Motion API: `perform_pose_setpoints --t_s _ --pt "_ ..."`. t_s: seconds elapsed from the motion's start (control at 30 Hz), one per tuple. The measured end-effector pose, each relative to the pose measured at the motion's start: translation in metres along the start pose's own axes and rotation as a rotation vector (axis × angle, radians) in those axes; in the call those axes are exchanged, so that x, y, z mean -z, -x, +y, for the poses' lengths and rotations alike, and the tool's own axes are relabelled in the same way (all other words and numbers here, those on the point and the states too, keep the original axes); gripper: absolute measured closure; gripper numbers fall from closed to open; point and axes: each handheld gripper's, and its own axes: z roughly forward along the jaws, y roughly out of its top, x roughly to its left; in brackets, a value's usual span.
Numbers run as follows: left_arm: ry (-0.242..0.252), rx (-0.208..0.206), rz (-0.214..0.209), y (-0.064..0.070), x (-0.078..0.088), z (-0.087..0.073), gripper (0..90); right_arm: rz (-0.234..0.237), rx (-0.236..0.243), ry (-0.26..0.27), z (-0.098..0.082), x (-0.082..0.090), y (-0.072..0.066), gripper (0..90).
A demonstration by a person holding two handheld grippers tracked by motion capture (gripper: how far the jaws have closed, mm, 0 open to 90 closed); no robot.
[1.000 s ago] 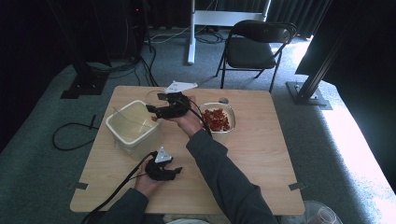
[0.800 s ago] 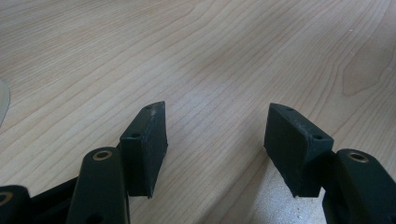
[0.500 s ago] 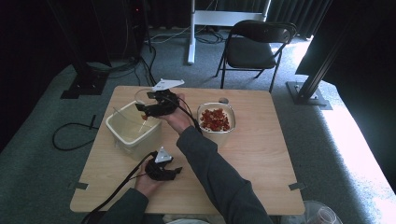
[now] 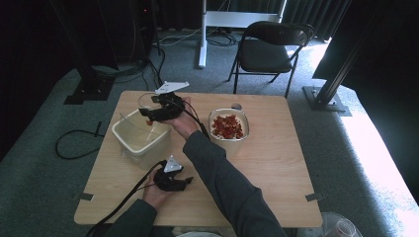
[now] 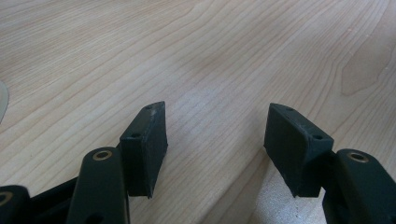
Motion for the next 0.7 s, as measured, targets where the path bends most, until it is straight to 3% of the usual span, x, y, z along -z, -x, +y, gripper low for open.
perform_pose_setpoints --t_s 0.07,0.23,0.43,0.7 --pt "0.0 0.0 0.0 0.0 0.0 0.0 40.0 -0.005 -0.001 0.0 0.0 0.0 0.001 31.0" --pt "0.001 0.001 -0.003 0.0 0.0 0.0 40.0 0.035 -0.045 0.033 0.0 -0.001 0.005 14.6" --pt "0.001 0.002 -0.003 0.0 0.0 0.0 40.0 0.071 -0.049 0.051 0.0 0.001 0.006 15.2" --pt "0.003 0.002 -0.007 0.0 0.0 0.0 40.1 0.032 -0.033 0.072 0.0 0.02 0.008 17.8"
